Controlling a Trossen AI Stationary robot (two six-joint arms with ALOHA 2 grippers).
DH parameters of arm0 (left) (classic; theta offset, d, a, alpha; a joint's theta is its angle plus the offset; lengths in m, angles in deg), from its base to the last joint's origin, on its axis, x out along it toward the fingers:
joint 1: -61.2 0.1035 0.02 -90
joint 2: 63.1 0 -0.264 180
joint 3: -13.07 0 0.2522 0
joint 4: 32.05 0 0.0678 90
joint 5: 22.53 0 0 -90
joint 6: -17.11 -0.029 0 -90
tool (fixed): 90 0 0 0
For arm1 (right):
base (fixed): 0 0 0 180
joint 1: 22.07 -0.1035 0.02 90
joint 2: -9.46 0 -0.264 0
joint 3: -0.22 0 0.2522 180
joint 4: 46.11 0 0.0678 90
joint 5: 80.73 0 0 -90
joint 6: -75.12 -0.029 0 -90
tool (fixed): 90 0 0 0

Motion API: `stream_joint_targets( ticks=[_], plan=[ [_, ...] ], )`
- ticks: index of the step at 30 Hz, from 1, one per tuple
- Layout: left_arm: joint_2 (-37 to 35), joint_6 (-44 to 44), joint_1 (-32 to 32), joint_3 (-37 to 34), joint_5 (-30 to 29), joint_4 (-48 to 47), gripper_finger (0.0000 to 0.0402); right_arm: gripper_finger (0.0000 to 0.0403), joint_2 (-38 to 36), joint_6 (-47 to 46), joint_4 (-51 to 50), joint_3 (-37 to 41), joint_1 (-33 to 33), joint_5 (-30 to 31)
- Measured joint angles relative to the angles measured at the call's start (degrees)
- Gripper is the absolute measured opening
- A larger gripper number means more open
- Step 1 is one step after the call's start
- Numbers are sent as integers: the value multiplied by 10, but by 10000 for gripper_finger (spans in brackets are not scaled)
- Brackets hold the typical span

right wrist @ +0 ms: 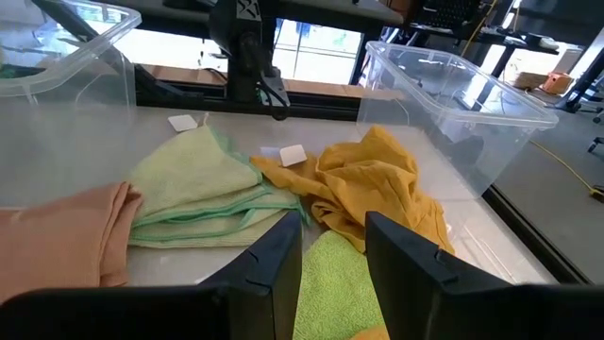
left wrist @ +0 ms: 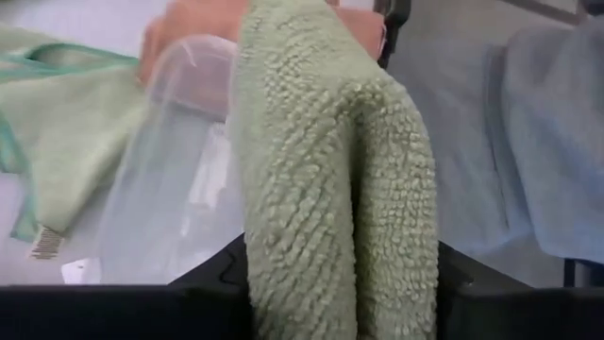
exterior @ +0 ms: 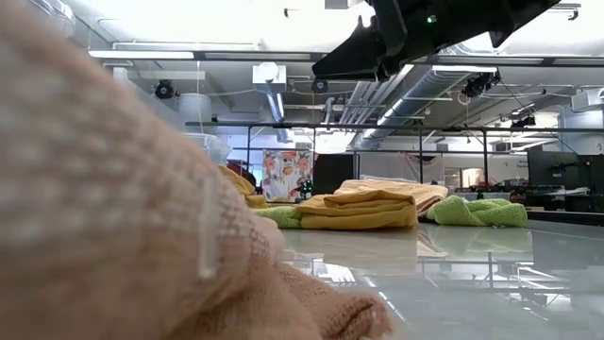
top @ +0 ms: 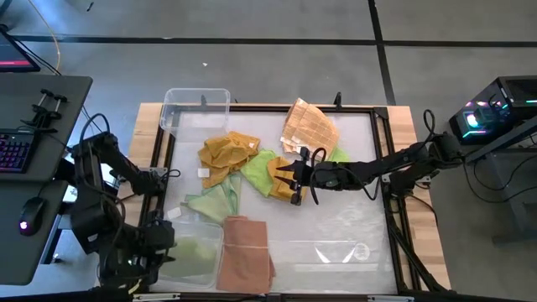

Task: Sort towels by color in basket
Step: Put the right green towel into the bottom transparent bin, then put the right yellow towel into the top transparent bin

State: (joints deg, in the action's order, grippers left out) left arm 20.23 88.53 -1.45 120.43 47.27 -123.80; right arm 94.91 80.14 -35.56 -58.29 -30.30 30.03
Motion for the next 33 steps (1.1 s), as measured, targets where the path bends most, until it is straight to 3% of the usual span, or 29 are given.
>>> stream_joint_targets(
  ticks=[7, 17, 21, 25, 29, 33],
  plan=[
    [-11, 0, 0, 0, -34, -7, 188, 114, 0, -5, 0, 0, 0, 0],
    [-11, -14, 0, 0, -26, -6, 235, 114, 0, -5, 0, 0, 0, 0],
    [-11, -62, 0, 0, -37, -6, 233, 114, 0, -5, 0, 0, 0, 0],
    [-13, -154, 5, -11, -100, 8, 227, 114, 0, -5, -1, 0, 0, 0],
    [-25, -244, 22, -59, -138, 32, 216, 114, 0, -13, -1, 0, 0, -27],
    [-71, -327, 54, -151, -154, 100, 200, 114, 0, -36, -3, 0, 0, -86]
  ],
)
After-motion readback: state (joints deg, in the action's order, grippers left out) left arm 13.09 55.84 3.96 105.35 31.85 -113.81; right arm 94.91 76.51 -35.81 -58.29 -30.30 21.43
